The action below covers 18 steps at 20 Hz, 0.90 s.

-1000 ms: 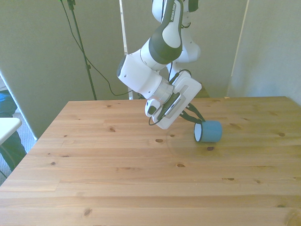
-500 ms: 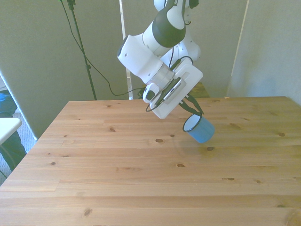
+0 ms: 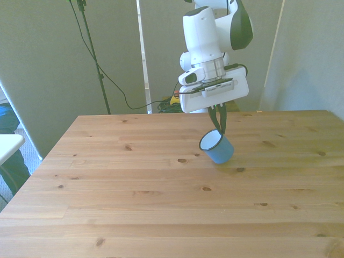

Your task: Flip the mug upright

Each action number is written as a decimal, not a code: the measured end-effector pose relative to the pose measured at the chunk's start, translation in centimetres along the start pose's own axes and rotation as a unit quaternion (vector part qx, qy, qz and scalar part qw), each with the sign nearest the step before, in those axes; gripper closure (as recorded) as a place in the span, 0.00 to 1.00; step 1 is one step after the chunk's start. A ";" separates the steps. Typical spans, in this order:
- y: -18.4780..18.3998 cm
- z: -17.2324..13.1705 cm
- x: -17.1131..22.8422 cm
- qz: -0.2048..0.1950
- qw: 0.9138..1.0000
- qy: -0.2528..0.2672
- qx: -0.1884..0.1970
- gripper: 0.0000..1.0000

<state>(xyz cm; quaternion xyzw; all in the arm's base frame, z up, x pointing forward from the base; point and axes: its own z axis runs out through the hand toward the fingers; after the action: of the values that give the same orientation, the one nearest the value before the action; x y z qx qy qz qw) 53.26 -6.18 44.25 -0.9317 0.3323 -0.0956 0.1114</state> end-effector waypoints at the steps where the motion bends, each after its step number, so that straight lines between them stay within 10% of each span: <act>1: -0.3 0.2 0.0 0.004 1.000 0.012 -0.018 1.00; 13: -6.2 4.2 -0.8 0.008 0.996 0.040 -0.078 1.00; 14: -6.5 4.7 -0.8 0.007 0.996 0.038 -0.079 0.00; 18: -6.6 4.8 -0.4 0.010 0.996 0.039 -0.078 0.00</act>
<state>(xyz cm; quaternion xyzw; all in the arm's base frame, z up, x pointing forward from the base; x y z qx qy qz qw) 58.10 -0.22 41.42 -0.9299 0.3518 -0.1042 0.0265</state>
